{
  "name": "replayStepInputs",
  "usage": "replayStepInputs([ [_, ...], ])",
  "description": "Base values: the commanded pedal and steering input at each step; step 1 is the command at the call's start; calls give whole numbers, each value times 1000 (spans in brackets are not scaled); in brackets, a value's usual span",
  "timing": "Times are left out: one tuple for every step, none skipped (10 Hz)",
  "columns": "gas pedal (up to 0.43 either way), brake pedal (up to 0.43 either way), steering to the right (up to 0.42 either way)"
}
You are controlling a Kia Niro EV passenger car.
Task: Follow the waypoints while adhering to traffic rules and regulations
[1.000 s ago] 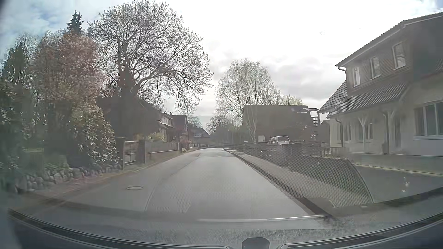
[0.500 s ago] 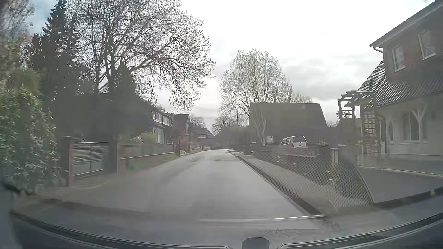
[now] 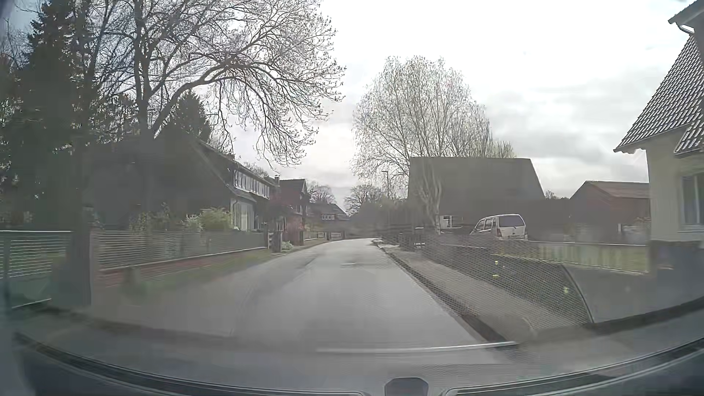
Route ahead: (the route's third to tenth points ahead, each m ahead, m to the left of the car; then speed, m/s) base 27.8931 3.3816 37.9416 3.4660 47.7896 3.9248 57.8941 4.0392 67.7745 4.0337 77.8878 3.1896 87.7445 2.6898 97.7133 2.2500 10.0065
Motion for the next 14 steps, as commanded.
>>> replayStepInputs([
  [157, 0, -22],
  [157, 0, -21],
  [157, 0, -21],
  [157, 0, -20],
  [157, 0, -19],
  [157, 0, -18],
  [157, 0, -16],
  [157, 0, -14],
  [157, 0, -13],
  [157, 0, -12],
  [157, 0, -10],
  [157, 0, -8],
  [157, 0, -8],
  [157, 0, -7],
])
